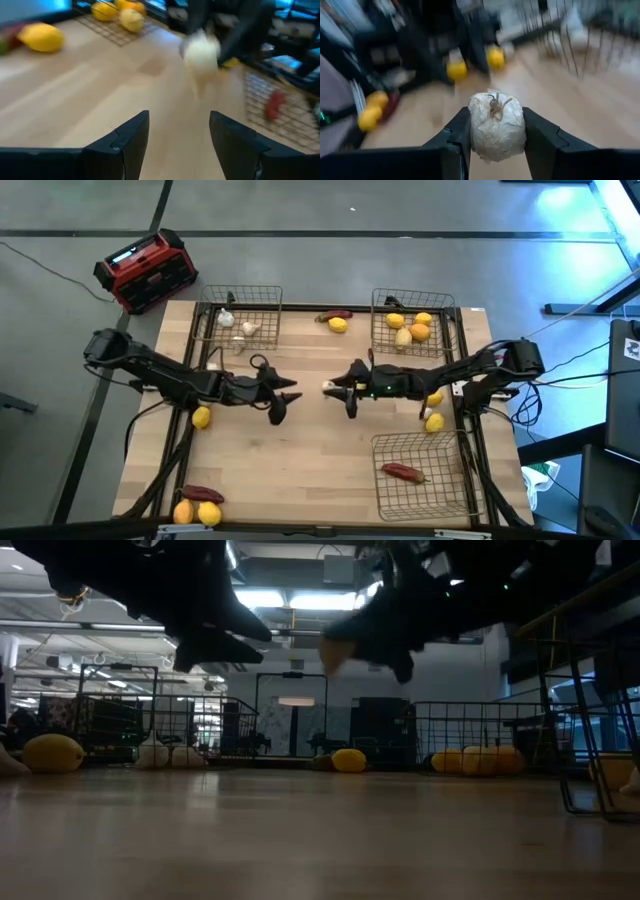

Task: Sort produce into baskets
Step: Put the white garlic into the top left wire basket

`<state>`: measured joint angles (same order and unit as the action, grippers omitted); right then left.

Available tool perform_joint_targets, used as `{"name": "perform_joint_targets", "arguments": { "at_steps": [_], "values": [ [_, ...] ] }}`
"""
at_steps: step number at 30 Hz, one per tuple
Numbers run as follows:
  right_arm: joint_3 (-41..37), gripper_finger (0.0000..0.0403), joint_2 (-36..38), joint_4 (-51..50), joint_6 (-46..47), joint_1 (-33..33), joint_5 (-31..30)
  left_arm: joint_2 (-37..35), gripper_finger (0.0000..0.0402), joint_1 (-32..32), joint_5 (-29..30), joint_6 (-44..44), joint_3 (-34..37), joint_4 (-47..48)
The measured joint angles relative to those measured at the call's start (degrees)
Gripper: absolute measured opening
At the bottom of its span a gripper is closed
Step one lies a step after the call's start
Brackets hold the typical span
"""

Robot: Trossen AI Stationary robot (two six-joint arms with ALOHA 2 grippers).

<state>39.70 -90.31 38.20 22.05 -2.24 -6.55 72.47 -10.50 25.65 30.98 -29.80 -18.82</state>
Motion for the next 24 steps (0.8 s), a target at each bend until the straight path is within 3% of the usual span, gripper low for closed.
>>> {"name": "perform_joint_targets", "arguments": {
  "at_steps": [6, 24],
  "values": [
    [0.02, 0.0125, -0.22, 6.83, -2.86, -0.01, 0.18, 4.45, 0.0203, -0.09, -3.82, 1.89, -0.02, -8.28],
    [0.04, 0.0125, -1.14, 11.19, -4.49, -1.78, 1.16, 14.21, 0.0204, 0.05, -4.09, 2.06, -0.06, -27.46]
  ]
}}
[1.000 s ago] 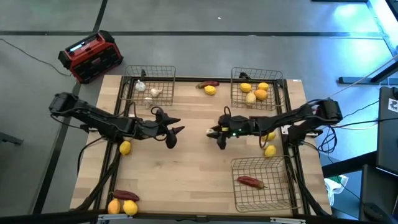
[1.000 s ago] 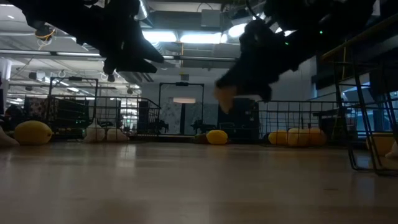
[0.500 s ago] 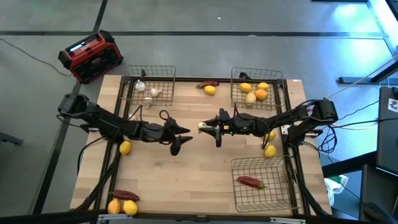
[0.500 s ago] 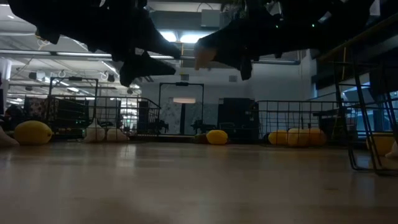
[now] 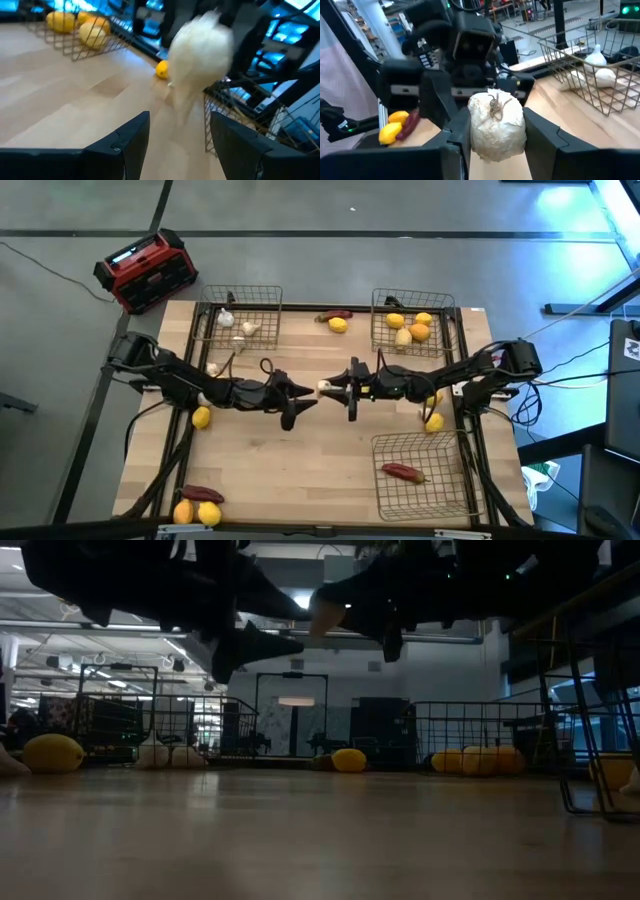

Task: Sort produce into baskets
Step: Put the white garlic into the top left wire basket

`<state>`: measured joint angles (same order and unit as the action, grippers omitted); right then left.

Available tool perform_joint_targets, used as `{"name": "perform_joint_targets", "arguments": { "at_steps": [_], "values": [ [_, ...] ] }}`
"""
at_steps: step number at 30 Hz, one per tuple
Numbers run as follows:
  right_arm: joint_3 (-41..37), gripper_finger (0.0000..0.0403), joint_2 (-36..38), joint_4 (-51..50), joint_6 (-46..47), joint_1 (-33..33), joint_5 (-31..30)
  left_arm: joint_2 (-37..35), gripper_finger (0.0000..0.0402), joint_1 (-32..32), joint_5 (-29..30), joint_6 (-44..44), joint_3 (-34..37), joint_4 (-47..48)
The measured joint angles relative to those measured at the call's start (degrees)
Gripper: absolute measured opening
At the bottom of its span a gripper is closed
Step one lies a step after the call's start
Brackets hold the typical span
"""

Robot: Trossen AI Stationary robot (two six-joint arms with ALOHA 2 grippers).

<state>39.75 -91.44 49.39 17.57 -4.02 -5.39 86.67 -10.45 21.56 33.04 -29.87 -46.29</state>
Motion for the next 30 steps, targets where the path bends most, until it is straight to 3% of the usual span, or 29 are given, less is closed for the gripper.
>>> {"name": "perform_joint_targets", "arguments": {
  "at_steps": [8, 30],
  "values": [
    [2.35, 0.0125, -1.5, -0.06, -1.31, -1.92, -0.3, 0.09, 0.0193, 0.43, -0.24, -3.08, -0.09, -3.39],
    [6.51, 0.0127, -3.45, -3.4, -2.45, -1.98, -0.56, 0.07, 0.0023, 0.25, -3.45, -7.74, -0.11, -3.63]
  ]
}}
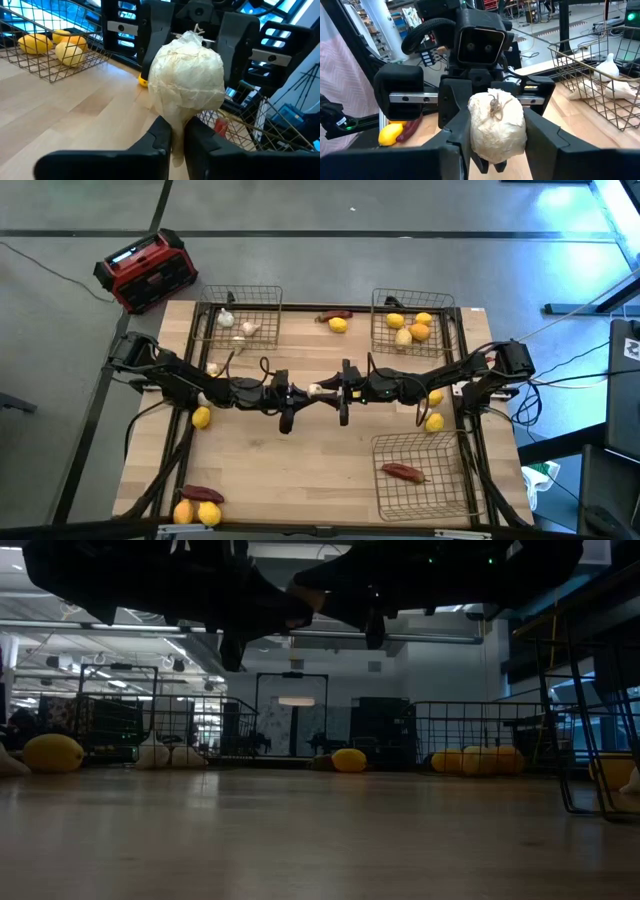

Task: Sort produce into baskets
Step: Put the white garlic into the top left wire basket

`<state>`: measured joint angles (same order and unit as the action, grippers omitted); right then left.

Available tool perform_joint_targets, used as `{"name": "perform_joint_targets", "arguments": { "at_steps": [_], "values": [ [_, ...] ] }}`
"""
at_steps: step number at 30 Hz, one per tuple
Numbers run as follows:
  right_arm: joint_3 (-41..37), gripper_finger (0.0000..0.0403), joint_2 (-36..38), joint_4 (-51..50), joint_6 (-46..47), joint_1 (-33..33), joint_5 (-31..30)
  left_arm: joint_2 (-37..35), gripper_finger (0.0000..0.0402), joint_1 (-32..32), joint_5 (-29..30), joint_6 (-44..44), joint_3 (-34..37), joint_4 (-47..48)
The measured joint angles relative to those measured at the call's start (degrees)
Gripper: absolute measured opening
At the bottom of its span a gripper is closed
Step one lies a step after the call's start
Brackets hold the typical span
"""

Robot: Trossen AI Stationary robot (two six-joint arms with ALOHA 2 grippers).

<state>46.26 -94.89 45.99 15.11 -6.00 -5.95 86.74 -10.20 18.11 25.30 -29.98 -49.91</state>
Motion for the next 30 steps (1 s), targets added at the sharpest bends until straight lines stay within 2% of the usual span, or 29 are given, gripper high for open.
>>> {"name": "perform_joint_targets", "arguments": {
  "at_steps": [3, 6, 10, 13, 17, 21, 26, 30],
  "values": [
    [-0.01, 0.0151, 0.0, -0.19, 0.01, -0.02, 0.18, 0.0, 0.0019, 0.02, 0.01, -0.02, 0.0, 0.09],
    [0.0, 0.0194, 0.0, -0.79, 0.01, 0.0, 1.02, -0.16, 0.0022, 0.0, -0.12, 0.02, -0.01, 1.18],
    [-0.13, 0.0247, 2.07, -5.87, -0.05, 0.0, 3.53, -2.89, 0.0024, -0.32, -0.07, 1.22, -0.02, 6.86],
    [-0.07, 0.027, 5.22, -11.75, -0.42, -0.03, 5.63, -6.95, 0.0023, -0.81, 0.11, 1.32, -0.04, 13.9],
    [-0.09, 0.0283, 7.49, -18.05, -0.55, -0.07, 5.63, -14.31, 0.0026, -0.66, 3.17, 1.31, -0.04, 26.61],
    [-0.09, 0.0283, 7.53, -20.13, -0.57, -0.07, 5.4, -22.56, 0.0026, 0.49, 7.87, 2.07, -0.07, 39.9],
    [-0.09, 0.028, 5.16, -19.18, -0.33, -0.04, 3.51, -30.75, 0.0025, 3.89, 13.2, 1.38, -3.5, 56.94],
    [-0.09, 0.028, 2.22, -16.5, 1.08, -0.04, 3.51, -33.53, 0.0028, 9.07, 16.08, -1.64, -8.21, 66.39]
  ]
}}
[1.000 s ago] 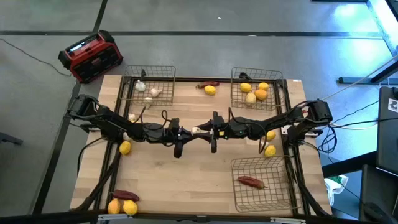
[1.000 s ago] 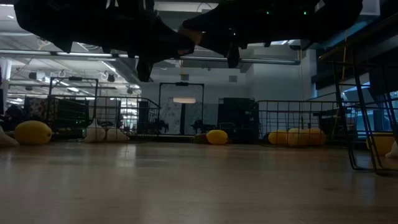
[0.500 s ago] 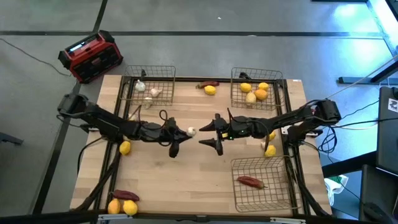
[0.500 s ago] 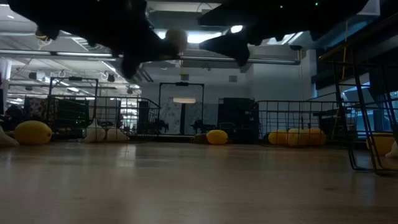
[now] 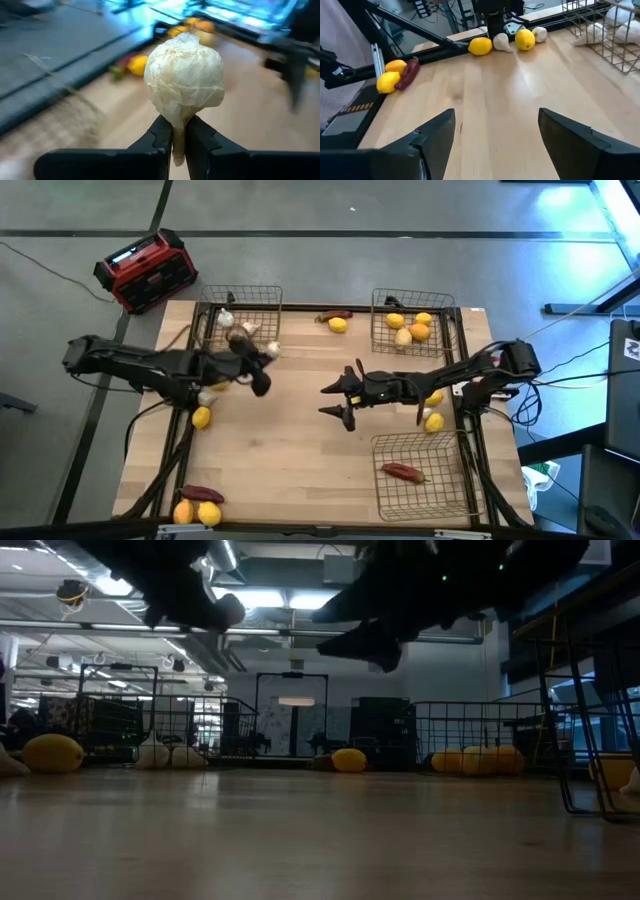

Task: Sort produce into baskets
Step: Put the white garlic into the top left wire basket

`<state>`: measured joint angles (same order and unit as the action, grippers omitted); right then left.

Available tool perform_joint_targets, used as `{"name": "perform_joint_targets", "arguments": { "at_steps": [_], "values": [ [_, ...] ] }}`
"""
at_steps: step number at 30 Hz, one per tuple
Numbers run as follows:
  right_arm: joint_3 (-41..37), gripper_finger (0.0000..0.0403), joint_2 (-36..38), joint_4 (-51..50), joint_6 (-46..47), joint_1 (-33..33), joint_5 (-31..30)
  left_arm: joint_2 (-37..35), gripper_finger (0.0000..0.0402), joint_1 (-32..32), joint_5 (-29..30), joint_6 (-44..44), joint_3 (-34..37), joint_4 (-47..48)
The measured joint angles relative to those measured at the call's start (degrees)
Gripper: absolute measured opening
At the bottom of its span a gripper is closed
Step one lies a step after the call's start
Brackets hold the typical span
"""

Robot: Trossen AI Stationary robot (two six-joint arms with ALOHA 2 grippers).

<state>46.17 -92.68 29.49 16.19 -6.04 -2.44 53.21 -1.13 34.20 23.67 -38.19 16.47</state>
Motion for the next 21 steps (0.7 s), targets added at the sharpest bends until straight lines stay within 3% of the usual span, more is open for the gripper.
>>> {"name": "perform_joint_targets", "arguments": {
  "at_steps": [8, 21],
  "values": [
    [0.0, 0.028, -6.61, 4.49, 3.29, 0.0, 0.04, 0.51, 0.003, 16.36, -0.25, -8.56, -7.08, 5.12],
    [0.0, 0.028, -14.28, 7.6, 5.24, 0.0, 0.04, 11.06, 0.0031, 39.58, -10.74, -14.51, -15.62, 11.98]
  ]
}}
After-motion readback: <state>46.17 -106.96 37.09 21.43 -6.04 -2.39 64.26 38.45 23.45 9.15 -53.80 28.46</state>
